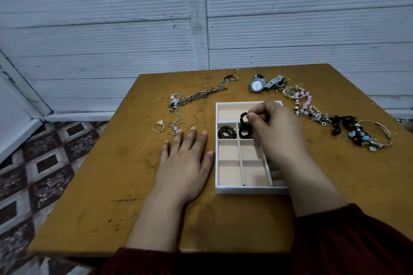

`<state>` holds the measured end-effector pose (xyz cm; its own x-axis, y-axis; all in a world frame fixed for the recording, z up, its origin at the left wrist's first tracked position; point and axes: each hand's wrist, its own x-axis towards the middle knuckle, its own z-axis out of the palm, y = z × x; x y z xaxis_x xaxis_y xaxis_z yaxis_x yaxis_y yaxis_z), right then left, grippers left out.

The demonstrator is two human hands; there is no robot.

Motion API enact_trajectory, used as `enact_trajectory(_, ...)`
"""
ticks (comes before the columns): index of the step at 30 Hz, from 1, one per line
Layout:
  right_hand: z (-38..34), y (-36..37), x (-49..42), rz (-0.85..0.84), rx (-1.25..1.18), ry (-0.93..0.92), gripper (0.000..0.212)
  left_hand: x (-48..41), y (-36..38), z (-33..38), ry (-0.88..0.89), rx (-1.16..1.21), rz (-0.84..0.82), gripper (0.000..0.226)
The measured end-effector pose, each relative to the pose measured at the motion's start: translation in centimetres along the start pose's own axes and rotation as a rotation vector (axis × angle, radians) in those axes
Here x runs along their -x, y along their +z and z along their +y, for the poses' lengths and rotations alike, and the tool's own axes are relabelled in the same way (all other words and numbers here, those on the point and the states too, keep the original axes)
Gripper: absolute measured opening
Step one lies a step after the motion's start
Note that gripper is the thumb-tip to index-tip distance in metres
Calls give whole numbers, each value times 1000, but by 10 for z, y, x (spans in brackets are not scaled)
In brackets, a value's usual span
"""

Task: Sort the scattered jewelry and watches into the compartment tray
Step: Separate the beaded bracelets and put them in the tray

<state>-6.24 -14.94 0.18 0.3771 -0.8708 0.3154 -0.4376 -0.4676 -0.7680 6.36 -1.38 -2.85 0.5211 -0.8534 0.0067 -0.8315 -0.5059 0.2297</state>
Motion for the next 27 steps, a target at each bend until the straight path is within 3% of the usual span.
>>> enact_trajectory(12,-7,-3,5,-73,550,42,20,0,-1,1,-8,10,5,55)
enact_trajectory(19,-6,-9,-1,-97,467,74,25,0,-1,1,-1,20,9,55)
enact_trajectory(27,-5,-5,-2,-181,485,-55,41,0,-1,1,1,13,18,55)
